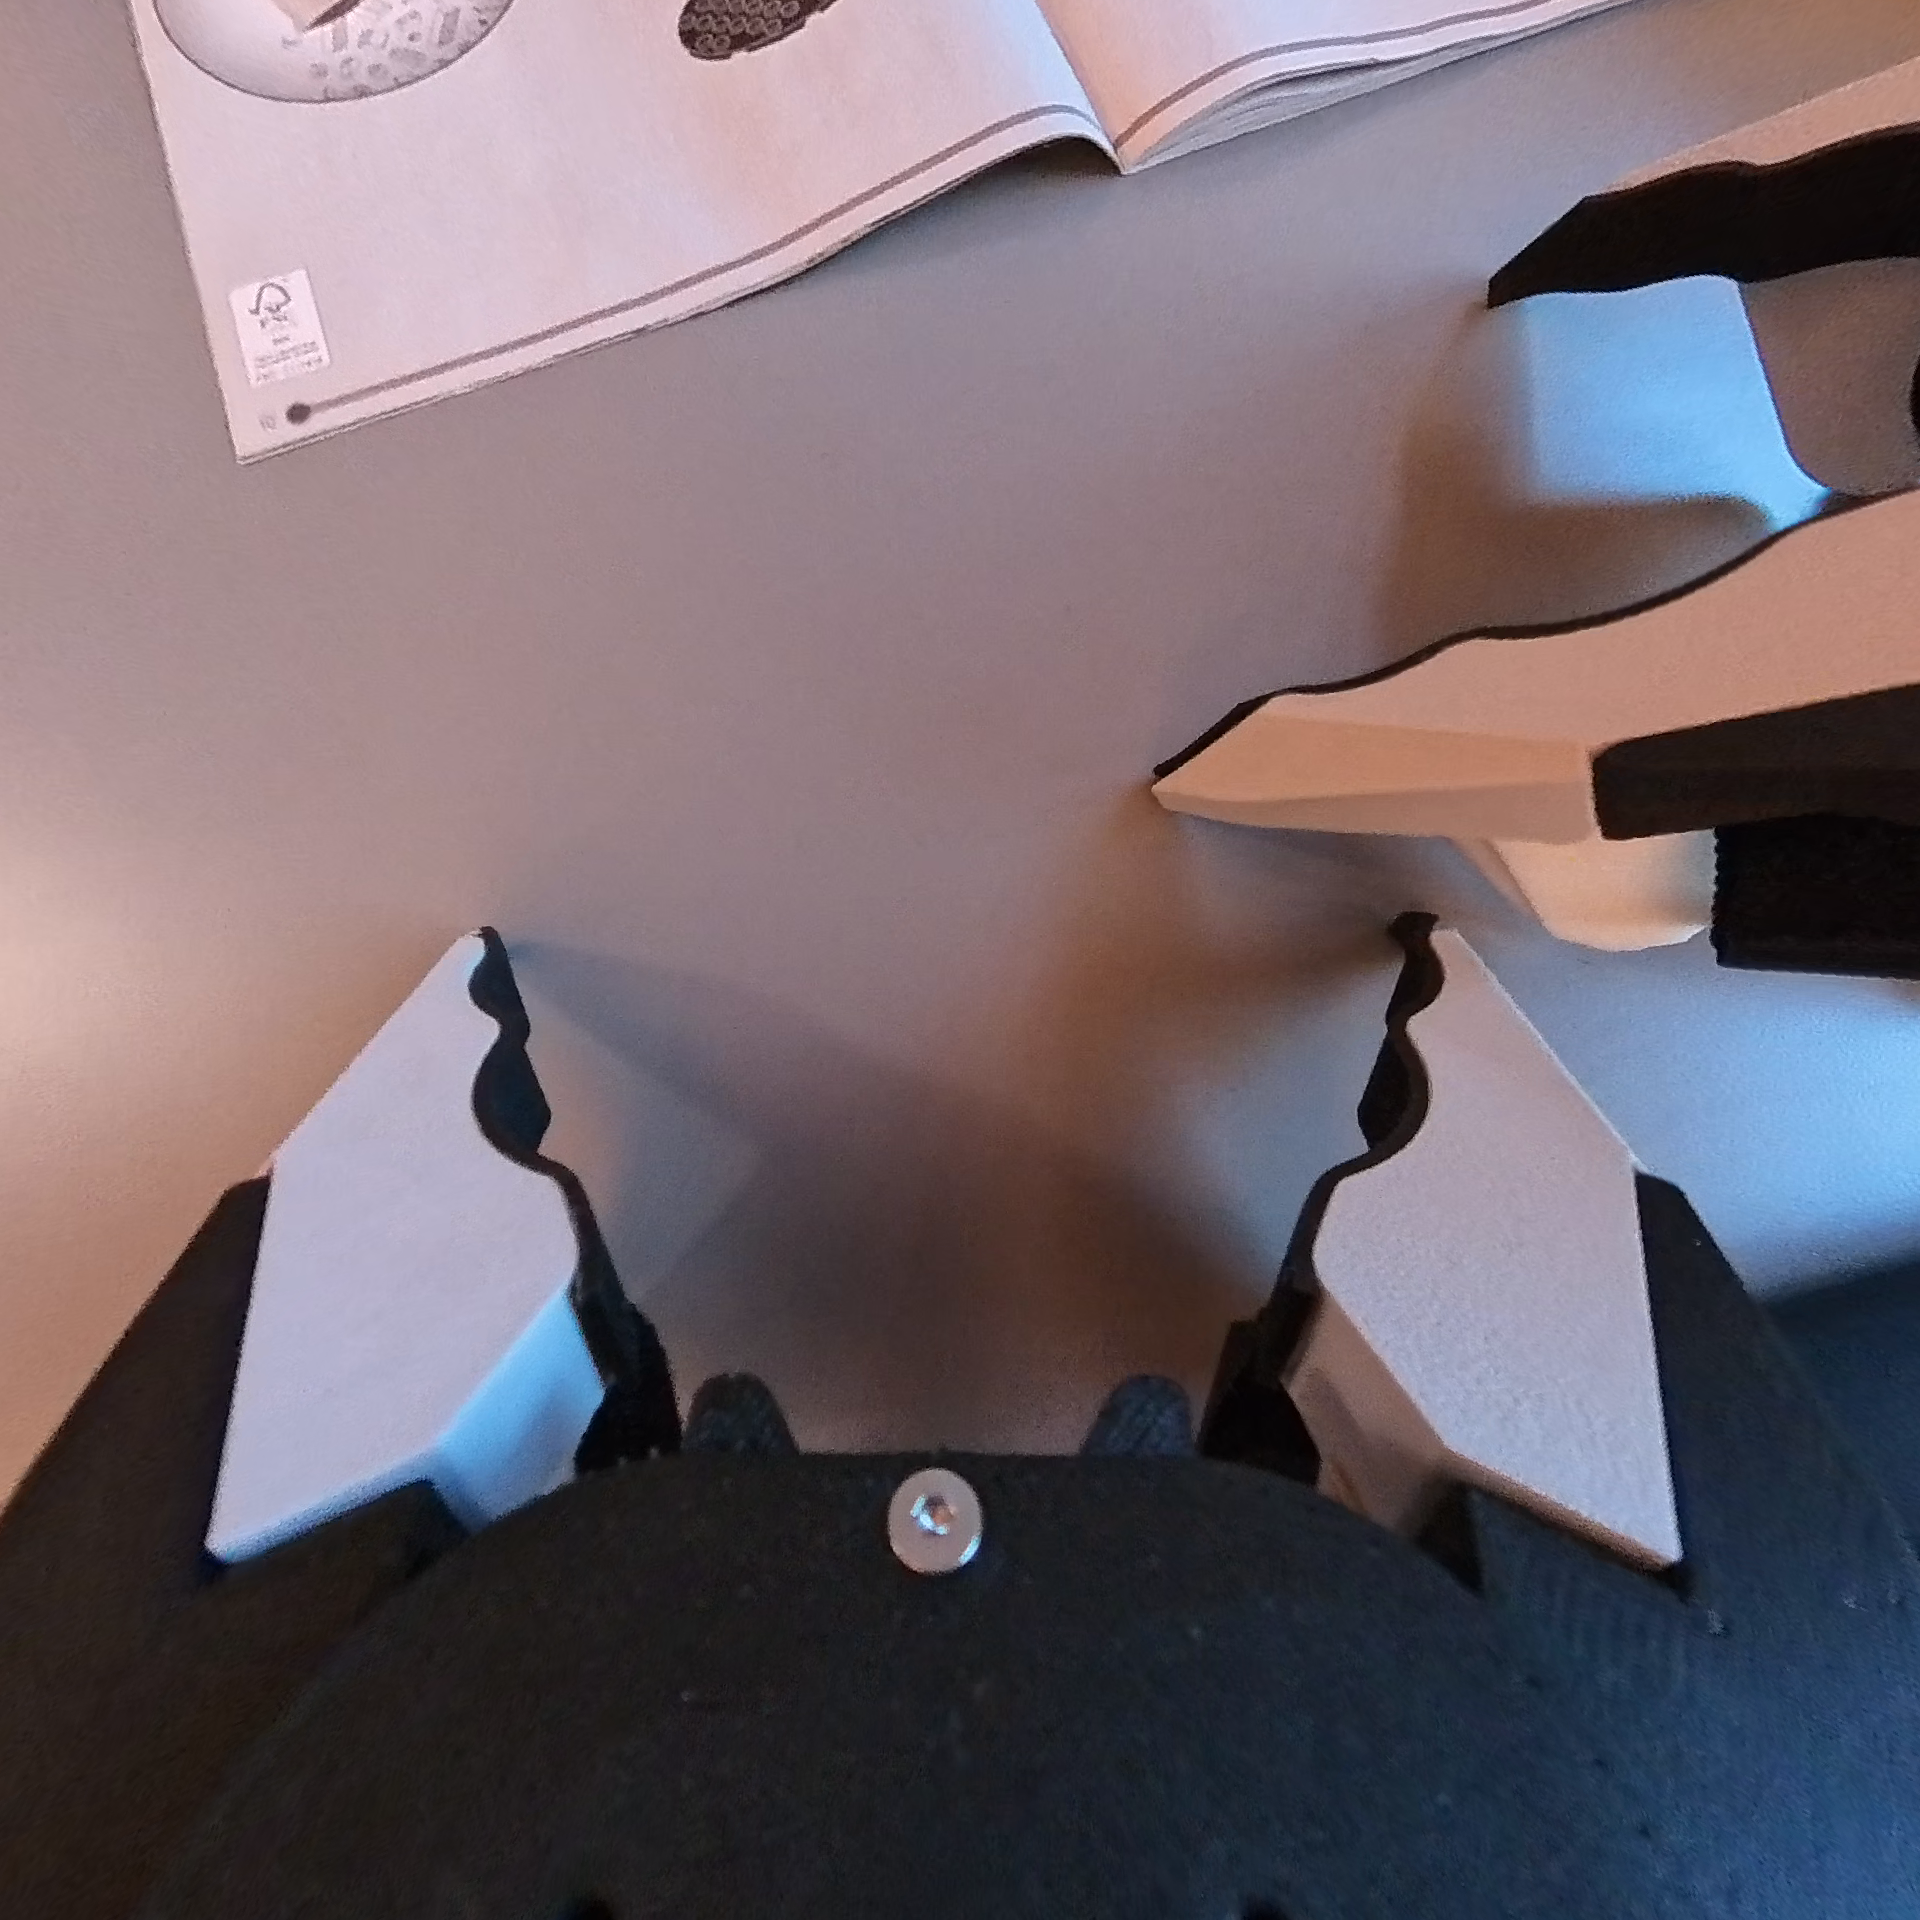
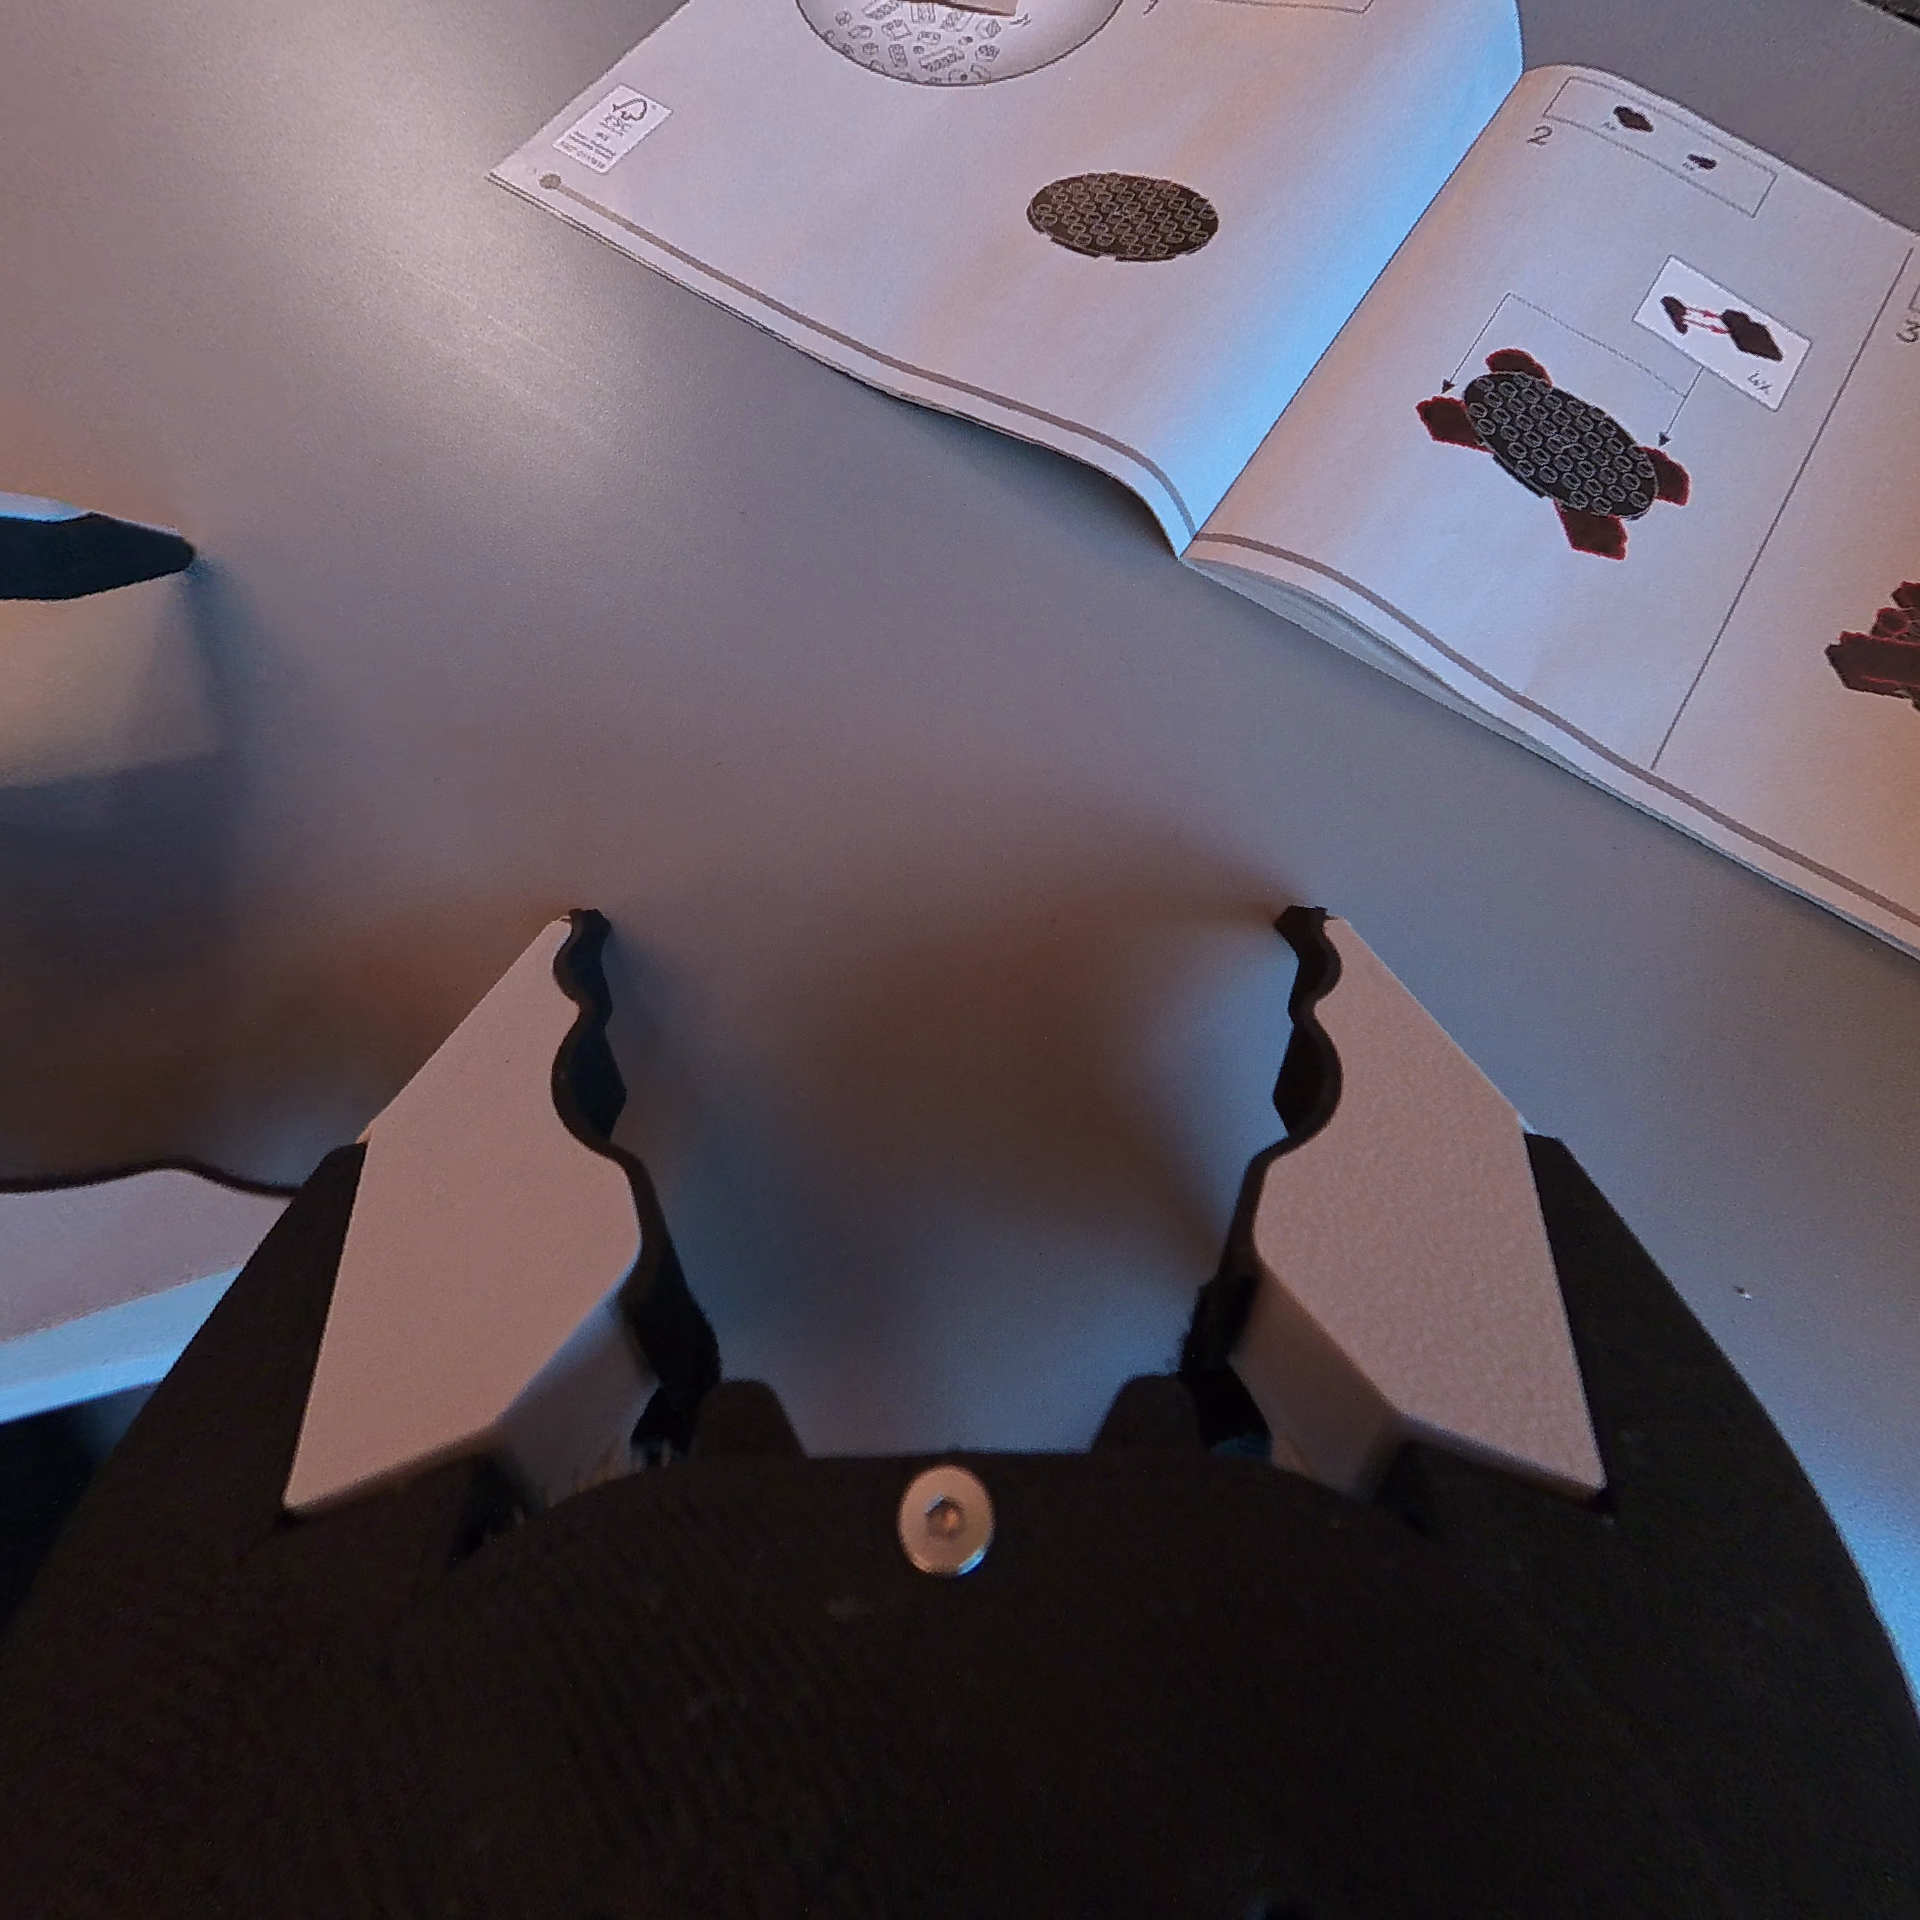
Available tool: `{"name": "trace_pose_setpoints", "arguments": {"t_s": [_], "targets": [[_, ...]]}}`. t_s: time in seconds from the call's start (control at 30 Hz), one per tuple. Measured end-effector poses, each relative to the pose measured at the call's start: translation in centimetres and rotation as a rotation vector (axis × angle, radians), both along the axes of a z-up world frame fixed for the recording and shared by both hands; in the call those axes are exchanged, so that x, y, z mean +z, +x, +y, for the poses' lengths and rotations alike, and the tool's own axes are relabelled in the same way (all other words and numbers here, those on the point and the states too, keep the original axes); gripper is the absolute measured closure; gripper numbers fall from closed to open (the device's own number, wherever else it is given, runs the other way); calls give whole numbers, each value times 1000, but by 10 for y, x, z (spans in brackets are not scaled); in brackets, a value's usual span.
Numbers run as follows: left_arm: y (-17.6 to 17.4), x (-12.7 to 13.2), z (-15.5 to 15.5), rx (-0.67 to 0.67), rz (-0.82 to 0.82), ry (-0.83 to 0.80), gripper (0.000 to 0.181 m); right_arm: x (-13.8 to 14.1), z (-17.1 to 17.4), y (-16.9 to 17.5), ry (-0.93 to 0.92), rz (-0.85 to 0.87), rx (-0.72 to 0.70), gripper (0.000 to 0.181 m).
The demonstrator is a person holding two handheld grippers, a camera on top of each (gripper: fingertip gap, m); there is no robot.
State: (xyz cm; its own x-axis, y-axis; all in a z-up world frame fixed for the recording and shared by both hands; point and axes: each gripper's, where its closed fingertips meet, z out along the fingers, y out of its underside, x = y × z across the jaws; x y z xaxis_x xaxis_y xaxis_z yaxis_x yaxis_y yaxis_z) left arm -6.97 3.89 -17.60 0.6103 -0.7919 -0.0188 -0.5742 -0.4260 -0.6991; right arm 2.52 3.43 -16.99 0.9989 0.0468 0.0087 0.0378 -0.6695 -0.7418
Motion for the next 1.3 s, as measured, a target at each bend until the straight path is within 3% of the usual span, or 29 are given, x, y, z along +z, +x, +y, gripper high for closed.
{"name": "trace_pose_setpoints", "arguments": {"t_s": [0.1,0.2,0.67,0.77,0.83,0.9,0.97,1.03,1.1,1.2,1.27,1.3], "targets": [[0,0,0,9,-1,1,23,0,0,0,0,1,2,52],[0,0,0,9,-2,2,23,-4,6,-7,-27,1,145,31],[2,1,0,-10,6,-4,24,-5,11,-10,-31,0,152,30],[5,19,-4,-58,-68,-23,24,5,6,-8,-46,-34,159,32],[1,69,-5,-66,-228,71,27,54,-3,4,87,-91,110,34],[-17,141,-13,-77,-398,271,40,134,-31,23,338,-142,60,46],[-37,203,-39,-133,-565,454,64,209,-80,45,572,-160,42,53],[-53,247,-70,-216,-723,612,75,259,-137,66,782,-144,35,64],[-55,246,-89,-277,-725,586,75,284,-189,91,960,-106,-8,61],[-34,224,-106,-353,-747,465,75,272,-224,113,954,116,42,63],[-14,221,-117,-402,-783,401,78,285,-249,129,1037,191,56,89],[-3,224,-126,-449,-794,375,81,299,-264,142,1102,139,30,102]]}}
